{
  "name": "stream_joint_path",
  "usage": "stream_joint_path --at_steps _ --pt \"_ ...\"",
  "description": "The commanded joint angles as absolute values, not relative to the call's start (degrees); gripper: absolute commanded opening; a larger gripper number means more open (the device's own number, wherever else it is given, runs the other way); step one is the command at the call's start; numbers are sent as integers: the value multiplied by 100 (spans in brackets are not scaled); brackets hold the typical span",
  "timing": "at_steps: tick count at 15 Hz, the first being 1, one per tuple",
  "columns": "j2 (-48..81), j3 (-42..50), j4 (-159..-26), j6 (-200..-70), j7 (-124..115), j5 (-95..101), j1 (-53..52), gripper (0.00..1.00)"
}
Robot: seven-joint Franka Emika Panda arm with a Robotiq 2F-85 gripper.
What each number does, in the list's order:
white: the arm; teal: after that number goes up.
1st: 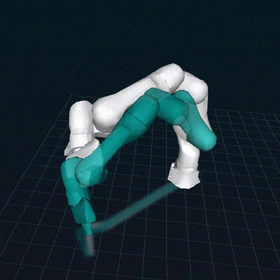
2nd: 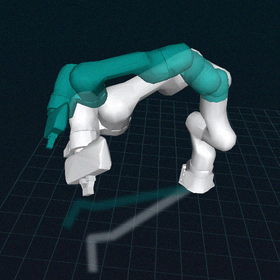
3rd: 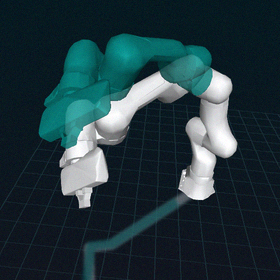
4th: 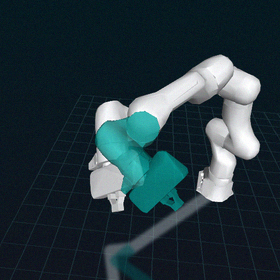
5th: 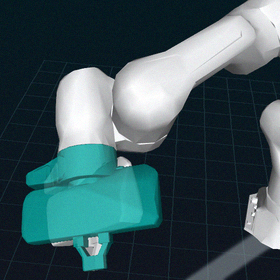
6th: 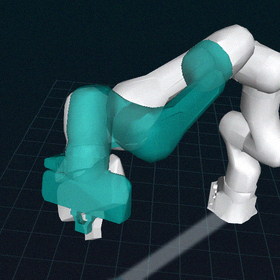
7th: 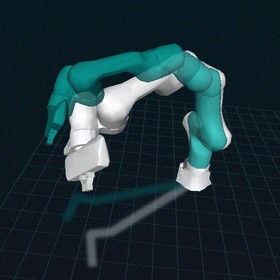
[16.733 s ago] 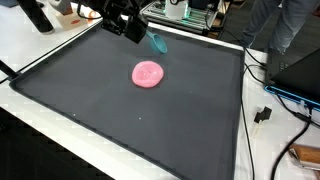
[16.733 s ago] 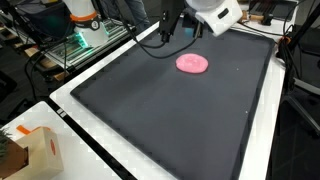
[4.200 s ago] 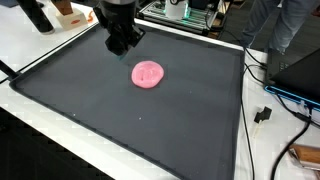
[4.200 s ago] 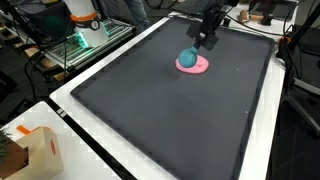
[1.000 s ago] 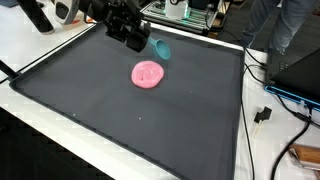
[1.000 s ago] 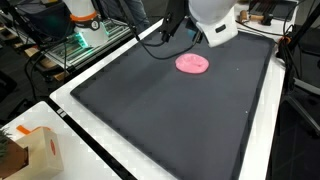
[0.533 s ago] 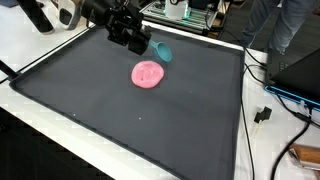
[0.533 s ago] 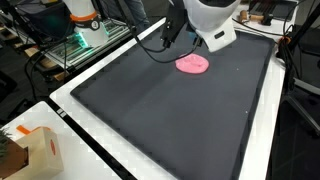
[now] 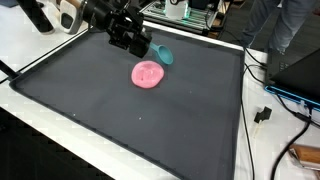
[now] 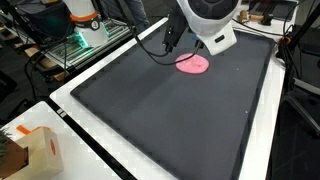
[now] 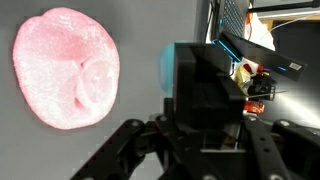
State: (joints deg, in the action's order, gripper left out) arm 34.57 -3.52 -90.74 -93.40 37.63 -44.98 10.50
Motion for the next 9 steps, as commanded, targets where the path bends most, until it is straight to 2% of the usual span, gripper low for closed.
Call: stream_joint_path --at_steps 1,9 --pt "3492 -358 -9167 -9561 3977 -4714 1064 25" --pt "3539 -360 -9295 -10319 3935 -4735 962 25"
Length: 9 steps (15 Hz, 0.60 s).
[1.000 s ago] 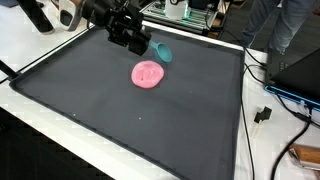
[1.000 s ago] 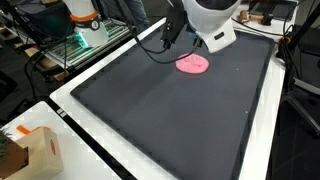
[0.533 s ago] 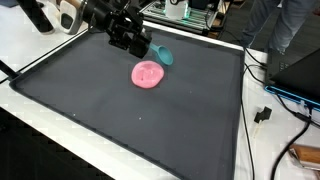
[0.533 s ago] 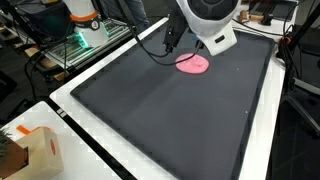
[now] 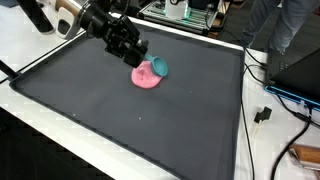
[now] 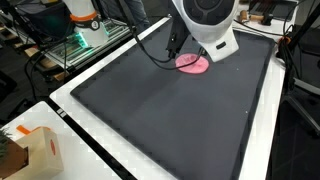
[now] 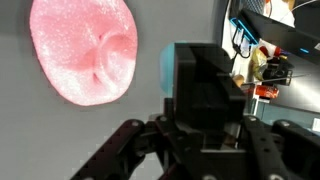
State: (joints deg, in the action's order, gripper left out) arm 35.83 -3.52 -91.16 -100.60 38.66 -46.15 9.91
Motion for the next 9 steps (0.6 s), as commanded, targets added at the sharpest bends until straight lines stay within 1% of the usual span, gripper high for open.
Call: stream_joint_path --at_steps 1,9 --pt "3535 -363 -9320 -10384 3918 -4728 951 25" --pt "3518 -366 -9432 -10602 3784 -4645 882 25"
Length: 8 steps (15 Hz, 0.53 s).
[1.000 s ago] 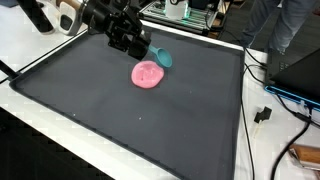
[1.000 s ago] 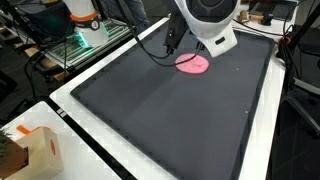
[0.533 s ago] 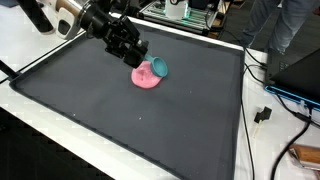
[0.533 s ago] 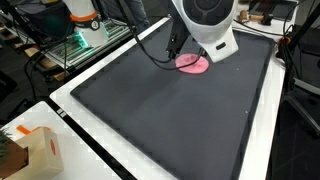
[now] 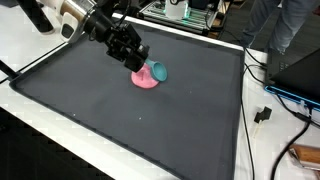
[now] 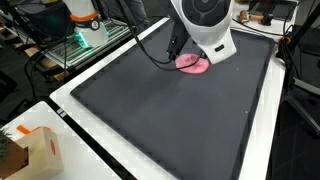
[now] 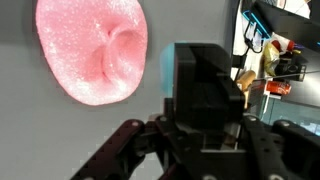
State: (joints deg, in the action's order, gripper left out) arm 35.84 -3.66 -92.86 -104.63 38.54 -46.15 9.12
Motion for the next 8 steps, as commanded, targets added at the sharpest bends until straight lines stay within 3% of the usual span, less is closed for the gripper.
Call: stream_joint_path --at_steps 1,8 --pt "3509 -367 -9443 -10582 3766 -4646 884 25" --pt "3392 -334 -9469 -10541 3580 -4601 878 25"
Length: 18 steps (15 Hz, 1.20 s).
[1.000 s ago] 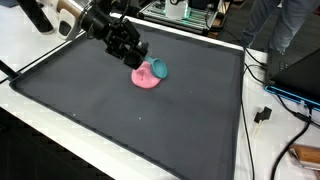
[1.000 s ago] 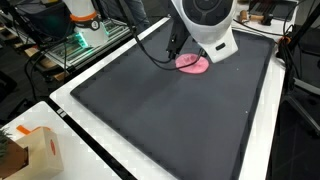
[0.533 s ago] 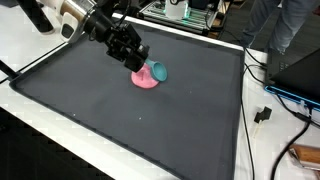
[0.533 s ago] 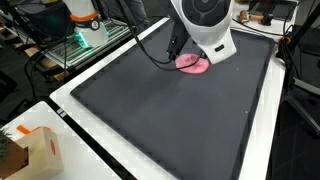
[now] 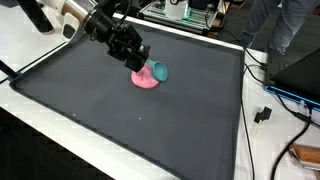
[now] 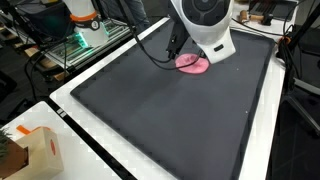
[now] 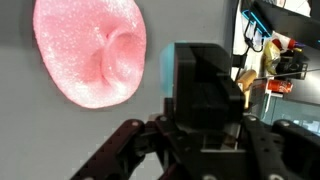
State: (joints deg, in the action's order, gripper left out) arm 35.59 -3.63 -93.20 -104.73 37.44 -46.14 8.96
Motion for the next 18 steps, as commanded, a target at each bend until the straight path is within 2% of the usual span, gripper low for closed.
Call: stream_joint_path --at_steps 1,18 --pt "3358 -321 -9478 -10559 3528 -4575 864 25" --pt "2312 -232 -9747 -11194 2269 -3256 530 25"
